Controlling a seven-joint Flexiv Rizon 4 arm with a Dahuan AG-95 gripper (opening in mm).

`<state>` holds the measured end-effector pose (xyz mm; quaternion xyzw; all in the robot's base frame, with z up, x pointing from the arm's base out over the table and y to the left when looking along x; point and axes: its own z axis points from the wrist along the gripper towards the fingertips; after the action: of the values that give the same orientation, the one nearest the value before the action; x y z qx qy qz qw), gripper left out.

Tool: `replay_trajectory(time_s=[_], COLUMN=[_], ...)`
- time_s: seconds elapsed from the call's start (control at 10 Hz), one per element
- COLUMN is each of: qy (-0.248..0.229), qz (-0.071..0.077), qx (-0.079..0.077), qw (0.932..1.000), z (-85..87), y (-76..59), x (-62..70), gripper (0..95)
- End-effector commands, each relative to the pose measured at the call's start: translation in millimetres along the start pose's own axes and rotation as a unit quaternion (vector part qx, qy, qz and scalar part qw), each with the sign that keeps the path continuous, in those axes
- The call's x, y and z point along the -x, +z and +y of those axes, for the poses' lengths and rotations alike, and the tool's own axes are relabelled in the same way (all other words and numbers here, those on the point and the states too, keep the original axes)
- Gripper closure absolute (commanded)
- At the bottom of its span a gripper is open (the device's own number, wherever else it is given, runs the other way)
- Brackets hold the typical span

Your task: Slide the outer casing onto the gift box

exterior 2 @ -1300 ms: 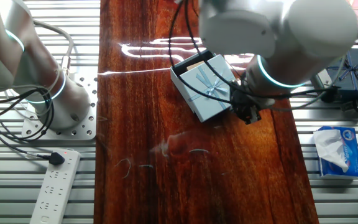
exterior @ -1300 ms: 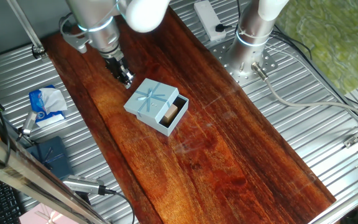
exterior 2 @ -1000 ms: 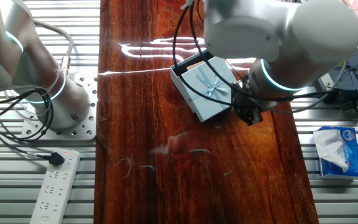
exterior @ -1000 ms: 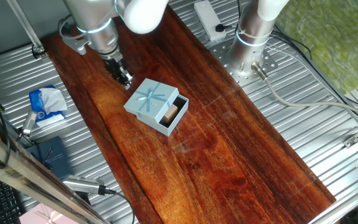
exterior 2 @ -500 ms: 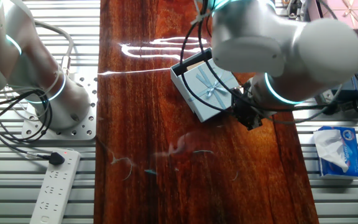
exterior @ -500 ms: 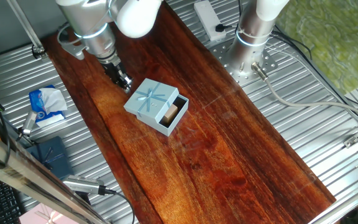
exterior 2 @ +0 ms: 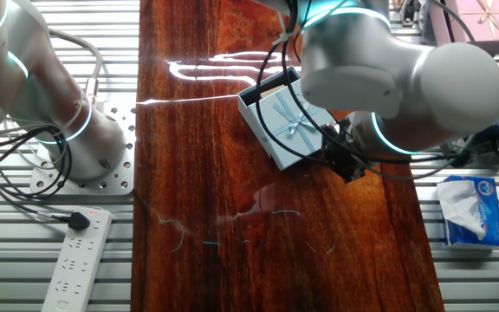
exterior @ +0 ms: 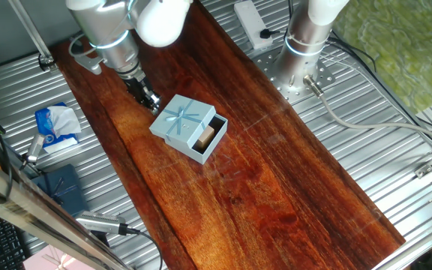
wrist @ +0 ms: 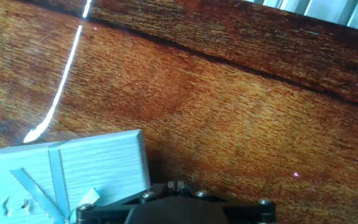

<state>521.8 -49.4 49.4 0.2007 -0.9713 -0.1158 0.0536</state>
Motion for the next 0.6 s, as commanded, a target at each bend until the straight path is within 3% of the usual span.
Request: replay_trajectory(time_s=[0.1,0.6], qy=[0.000,-0.008], qz=[-0.002,-0.002], qx=[0.003,0.004], qw=[1.0000,1.0000], z=[0.7,2.2], y=[-0.4,0.7], x=[-0.1,-1.7], gripper=[95.0,95.0])
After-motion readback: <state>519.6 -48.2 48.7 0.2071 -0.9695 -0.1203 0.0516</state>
